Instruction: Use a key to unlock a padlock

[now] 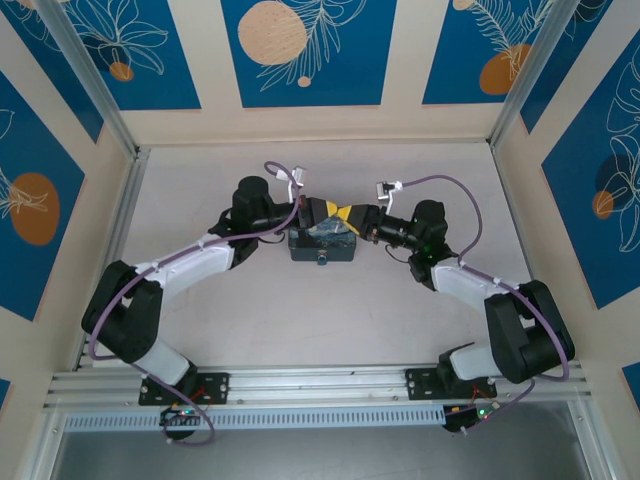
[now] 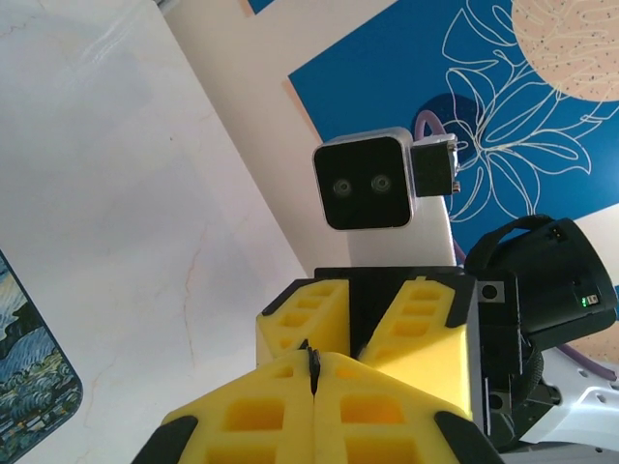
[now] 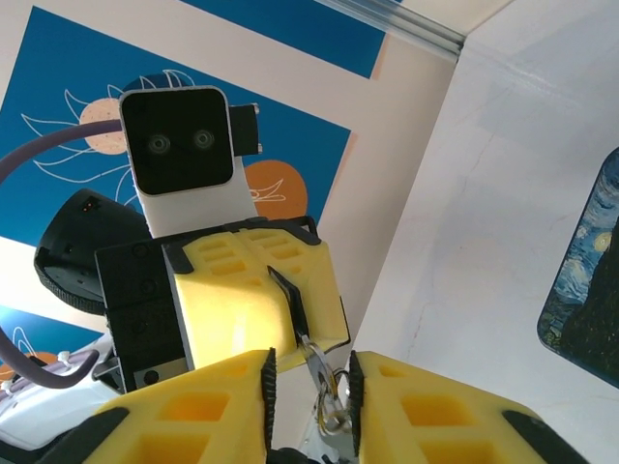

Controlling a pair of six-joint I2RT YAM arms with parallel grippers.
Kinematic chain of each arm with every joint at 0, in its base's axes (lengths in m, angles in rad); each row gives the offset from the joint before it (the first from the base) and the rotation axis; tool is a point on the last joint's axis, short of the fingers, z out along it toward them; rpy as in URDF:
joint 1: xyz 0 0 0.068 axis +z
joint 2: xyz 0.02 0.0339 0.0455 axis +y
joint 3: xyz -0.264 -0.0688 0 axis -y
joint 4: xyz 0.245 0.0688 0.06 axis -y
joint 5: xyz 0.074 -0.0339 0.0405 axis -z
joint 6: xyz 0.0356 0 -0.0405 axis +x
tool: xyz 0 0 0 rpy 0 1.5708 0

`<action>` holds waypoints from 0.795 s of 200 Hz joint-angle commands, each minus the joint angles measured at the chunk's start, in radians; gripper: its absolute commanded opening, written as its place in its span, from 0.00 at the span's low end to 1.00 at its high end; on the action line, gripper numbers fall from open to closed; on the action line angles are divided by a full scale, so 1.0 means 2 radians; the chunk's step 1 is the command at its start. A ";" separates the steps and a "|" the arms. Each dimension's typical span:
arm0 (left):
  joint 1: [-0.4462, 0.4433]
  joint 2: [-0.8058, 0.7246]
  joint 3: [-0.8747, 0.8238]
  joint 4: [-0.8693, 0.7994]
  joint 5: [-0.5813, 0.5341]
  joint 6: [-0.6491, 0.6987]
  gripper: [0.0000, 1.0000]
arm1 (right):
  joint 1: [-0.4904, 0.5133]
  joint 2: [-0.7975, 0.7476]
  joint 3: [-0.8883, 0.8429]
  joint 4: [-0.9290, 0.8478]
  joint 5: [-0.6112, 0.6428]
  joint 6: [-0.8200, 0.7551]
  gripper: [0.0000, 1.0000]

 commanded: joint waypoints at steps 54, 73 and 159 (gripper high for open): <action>0.005 0.002 -0.003 0.010 -0.015 -0.013 0.09 | 0.000 -0.006 -0.010 -0.003 0.010 -0.010 0.00; 0.007 -0.017 -0.014 -0.018 -0.066 -0.040 0.73 | 0.000 -0.027 -0.013 -0.048 0.022 -0.039 0.00; 0.020 -0.077 -0.056 -0.032 -0.142 -0.231 0.91 | 0.005 -0.083 -0.008 -0.178 0.046 -0.144 0.00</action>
